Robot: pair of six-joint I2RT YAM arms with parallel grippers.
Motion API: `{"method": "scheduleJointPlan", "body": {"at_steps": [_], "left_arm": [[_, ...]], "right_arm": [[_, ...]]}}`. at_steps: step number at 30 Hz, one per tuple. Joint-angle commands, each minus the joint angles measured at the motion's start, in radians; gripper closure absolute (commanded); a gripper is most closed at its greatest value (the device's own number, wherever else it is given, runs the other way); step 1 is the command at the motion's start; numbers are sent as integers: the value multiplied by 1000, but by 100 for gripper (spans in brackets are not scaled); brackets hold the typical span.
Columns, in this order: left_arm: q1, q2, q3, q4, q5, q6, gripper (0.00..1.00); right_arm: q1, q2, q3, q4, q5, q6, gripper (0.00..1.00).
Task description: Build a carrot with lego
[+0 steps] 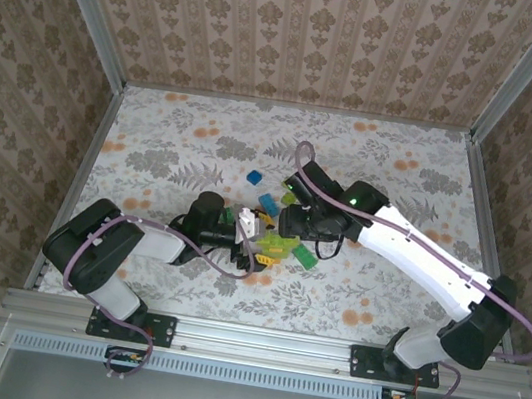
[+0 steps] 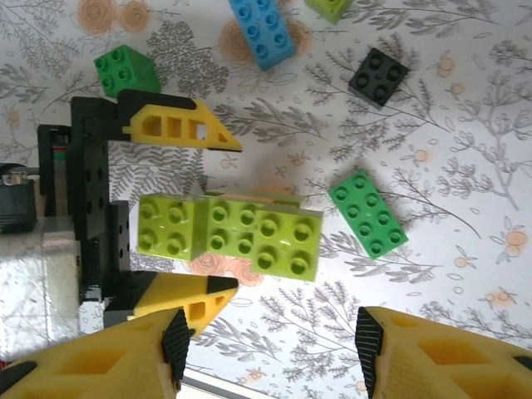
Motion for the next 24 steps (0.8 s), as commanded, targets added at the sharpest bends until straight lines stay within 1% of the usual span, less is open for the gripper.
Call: {"method": "scheduleJointPlan", "body": {"at_steps": [1,6,11,14,20,24], "left_arm": [[-1,38,16,23,40,-7,10],[-4,94,39,94,71,-40,14],[-11,117,69,95,72,-41,29],[-15,118,75,99,75,-45,35],[-23,144,90,100,86,-51,54],[-23,142,86,95,87,-51,62]], "right_arm": [[-16,-59,-29,-48,38,-13,42],[-34,-118,-60,-58,46,-15,42],[-46,-154,-97,-56,46,-15,43],[-55,-167,-117,-44,41,-15,44],[-62,-175,-136,-30,34,-20,44],[-65,-179,-148,-22,31,-22,45]]}}
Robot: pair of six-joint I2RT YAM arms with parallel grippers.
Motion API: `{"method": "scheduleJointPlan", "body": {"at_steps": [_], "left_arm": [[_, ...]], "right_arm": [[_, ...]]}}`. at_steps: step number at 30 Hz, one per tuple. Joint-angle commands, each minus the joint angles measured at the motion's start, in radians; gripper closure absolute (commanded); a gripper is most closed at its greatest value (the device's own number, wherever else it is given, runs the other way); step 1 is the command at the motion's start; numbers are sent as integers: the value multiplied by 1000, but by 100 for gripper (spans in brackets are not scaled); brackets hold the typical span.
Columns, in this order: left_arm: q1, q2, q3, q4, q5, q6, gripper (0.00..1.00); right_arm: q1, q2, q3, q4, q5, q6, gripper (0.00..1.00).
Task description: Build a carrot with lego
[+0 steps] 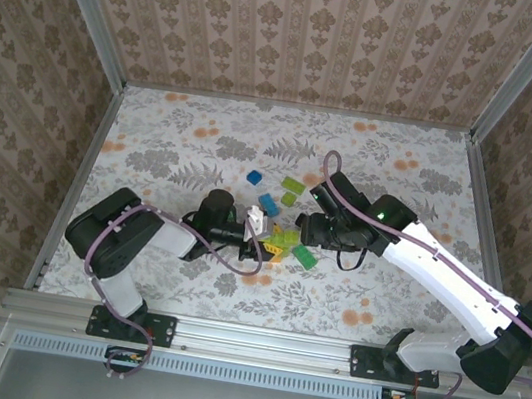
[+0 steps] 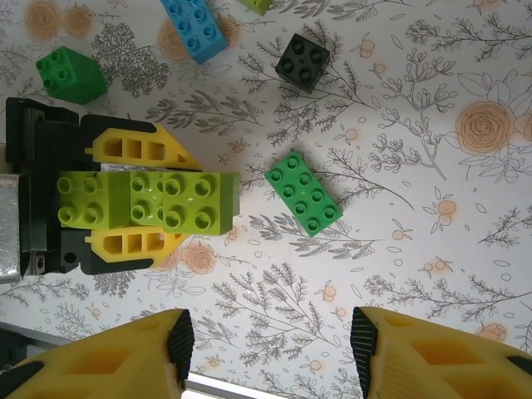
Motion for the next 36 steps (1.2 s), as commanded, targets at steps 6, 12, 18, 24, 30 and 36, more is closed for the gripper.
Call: {"method": "scheduleJointPlan", "body": {"at_steps": [6,12,18,24,30,36], "left_arm": [[7,-82,-2,-75,3,-9,69],[51,-227,-27,-176,-54,-102,73],[109,-356,42,-439,-160,-246,73],[219,-381,222,-777,-198,-370,74],[385,-356,422,-1065,-228,-411,72],[510,-240,681,-1349,-297,-348,70]], "right_arm": [[-18,-32,-39,21,4,-27,45],[-43,-56,-81,62,2,-49,45],[-66,-80,-127,96,24,-84,45],[-86,-85,-173,169,-8,-135,45],[-104,-45,-168,187,-7,-199,45],[-105,-66,-204,250,-43,-208,45]]}}
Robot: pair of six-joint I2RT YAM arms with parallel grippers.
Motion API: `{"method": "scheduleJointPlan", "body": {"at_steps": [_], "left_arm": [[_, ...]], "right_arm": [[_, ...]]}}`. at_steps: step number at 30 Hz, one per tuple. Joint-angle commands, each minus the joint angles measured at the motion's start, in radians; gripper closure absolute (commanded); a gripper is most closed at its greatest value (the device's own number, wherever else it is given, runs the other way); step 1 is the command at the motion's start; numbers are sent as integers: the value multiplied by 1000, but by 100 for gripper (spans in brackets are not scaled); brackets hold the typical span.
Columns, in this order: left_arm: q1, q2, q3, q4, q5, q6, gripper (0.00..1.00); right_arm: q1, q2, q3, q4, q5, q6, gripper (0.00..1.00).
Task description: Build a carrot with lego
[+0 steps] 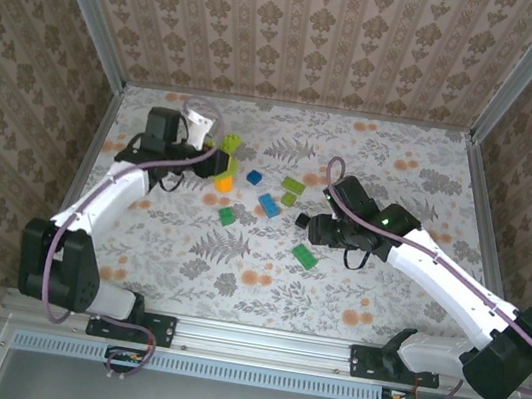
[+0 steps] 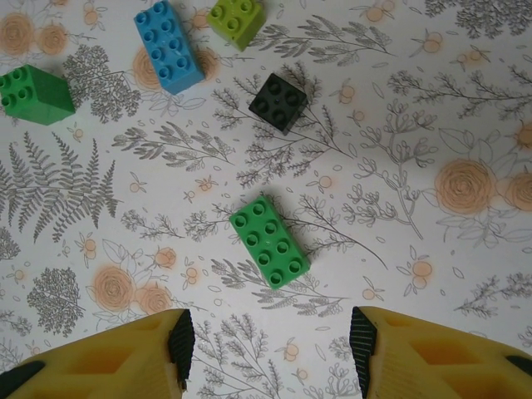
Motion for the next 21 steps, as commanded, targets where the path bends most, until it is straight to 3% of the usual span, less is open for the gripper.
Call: {"method": "scheduleJointPlan", "body": {"at_steps": [1,10,21], "left_arm": [[65,74,132,-233,-35,25,70],[133,395,439,-425,-94,80,70],[154,749,746,-567,-96,119,70]], "right_arm": [[-5,-13,-31,54,-38,-32,45],[0,91,-10,82,-97,-90,46],[8,75,-63,114,-101,-83,46]]}}
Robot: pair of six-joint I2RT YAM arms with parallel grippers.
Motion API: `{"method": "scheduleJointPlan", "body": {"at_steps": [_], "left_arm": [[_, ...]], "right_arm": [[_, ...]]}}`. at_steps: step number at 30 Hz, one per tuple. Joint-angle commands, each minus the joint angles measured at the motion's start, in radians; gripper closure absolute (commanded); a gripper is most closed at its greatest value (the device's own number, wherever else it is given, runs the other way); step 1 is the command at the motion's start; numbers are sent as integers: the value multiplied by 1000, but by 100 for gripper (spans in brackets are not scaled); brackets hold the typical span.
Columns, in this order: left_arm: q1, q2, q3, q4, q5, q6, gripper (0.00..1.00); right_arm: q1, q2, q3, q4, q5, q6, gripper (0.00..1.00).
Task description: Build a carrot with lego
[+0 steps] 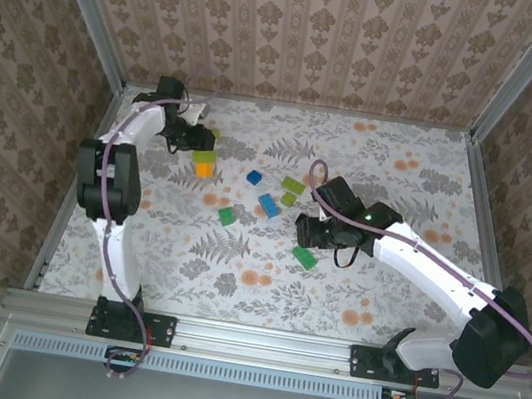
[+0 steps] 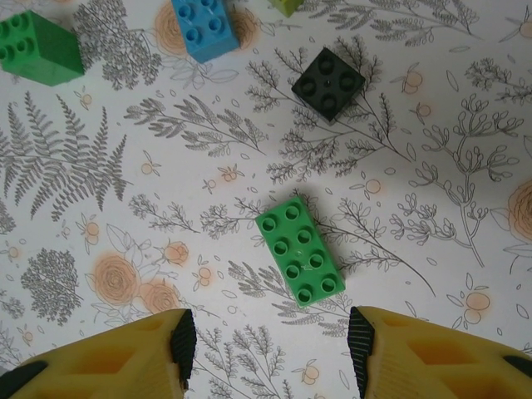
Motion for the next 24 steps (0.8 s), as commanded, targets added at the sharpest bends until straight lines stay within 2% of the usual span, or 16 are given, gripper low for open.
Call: {"method": "scheduleJointPlan", "body": {"at_steps": [1,11,18,24], "left_arm": [[12,54,97,-100,7,40,70],[34,213,318,-234,41,68,68],[45,294,404,-276,64,74,67],[45,329,414,-267,83,73,66]], "right_arm": [[7,-20,-22,11,-16,-11,46],[8,-2,-46,40,-27,-8,46],[8,23,-53,60,-36,-6,46],[8,27,-60,72,-42,-4,46]]}}
